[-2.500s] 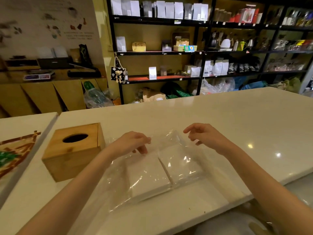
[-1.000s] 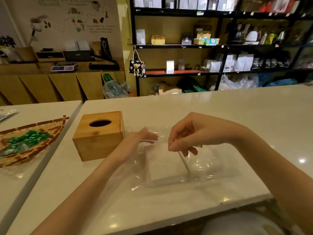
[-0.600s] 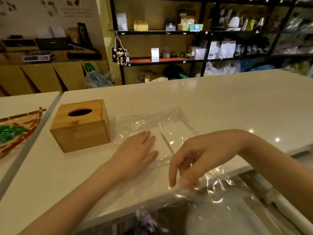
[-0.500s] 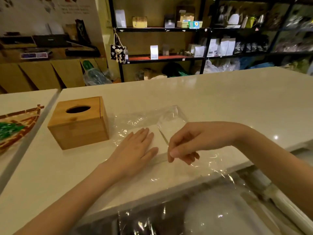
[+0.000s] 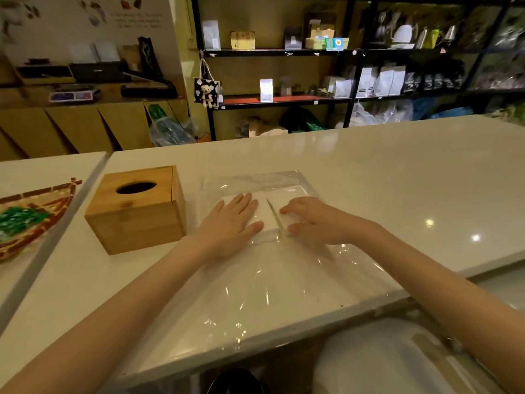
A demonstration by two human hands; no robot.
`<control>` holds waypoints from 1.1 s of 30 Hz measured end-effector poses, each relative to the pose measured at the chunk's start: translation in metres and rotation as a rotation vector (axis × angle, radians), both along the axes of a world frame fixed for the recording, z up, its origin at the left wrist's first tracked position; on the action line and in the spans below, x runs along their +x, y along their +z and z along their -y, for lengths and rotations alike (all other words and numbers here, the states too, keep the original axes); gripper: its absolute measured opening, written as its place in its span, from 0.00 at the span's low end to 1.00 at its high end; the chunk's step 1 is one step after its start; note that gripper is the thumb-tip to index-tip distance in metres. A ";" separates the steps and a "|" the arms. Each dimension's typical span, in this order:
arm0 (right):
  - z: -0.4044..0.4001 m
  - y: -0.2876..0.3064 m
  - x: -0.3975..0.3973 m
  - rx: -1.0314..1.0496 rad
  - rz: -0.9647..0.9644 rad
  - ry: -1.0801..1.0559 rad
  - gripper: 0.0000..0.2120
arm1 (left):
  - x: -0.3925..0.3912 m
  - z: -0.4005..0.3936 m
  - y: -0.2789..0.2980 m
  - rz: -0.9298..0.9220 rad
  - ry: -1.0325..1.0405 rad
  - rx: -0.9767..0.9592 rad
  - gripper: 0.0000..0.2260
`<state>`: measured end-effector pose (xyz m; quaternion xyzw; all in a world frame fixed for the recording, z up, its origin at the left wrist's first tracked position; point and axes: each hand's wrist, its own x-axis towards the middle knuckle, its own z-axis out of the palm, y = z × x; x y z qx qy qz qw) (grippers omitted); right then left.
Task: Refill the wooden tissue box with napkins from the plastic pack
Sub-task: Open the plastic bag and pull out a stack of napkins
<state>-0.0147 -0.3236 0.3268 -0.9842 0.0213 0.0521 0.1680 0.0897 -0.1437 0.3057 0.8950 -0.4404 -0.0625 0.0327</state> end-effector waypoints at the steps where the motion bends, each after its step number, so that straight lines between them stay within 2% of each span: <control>1: 0.004 -0.004 0.006 -0.040 0.033 -0.011 0.23 | 0.005 0.004 0.001 0.016 0.010 -0.013 0.26; 5: 0.013 -0.016 0.024 -0.069 0.116 -0.019 0.23 | 0.013 0.016 -0.003 0.109 0.043 -0.077 0.23; 14: 0.014 -0.011 0.039 0.109 0.141 -0.069 0.25 | 0.017 0.010 -0.010 -0.057 0.057 -0.247 0.23; 18: -0.011 0.008 0.049 0.112 0.265 -0.008 0.24 | 0.002 -0.008 0.017 -0.044 -0.003 -0.426 0.22; 22: -0.055 0.028 0.062 0.225 0.314 0.122 0.27 | -0.001 -0.059 0.052 0.083 0.049 -0.607 0.22; 25: -0.089 0.037 0.072 0.278 0.305 0.205 0.34 | 0.016 -0.106 0.060 0.091 0.206 -0.708 0.26; 28: -0.116 0.037 0.088 0.308 0.276 0.262 0.40 | 0.034 -0.143 0.055 0.055 0.376 -0.639 0.34; 31: -0.131 0.031 0.107 0.251 0.230 0.297 0.46 | 0.045 -0.160 0.049 -0.042 0.453 -0.574 0.48; 33: -0.135 0.026 0.117 0.198 0.202 0.301 0.48 | 0.049 -0.164 0.044 -0.088 0.470 -0.575 0.51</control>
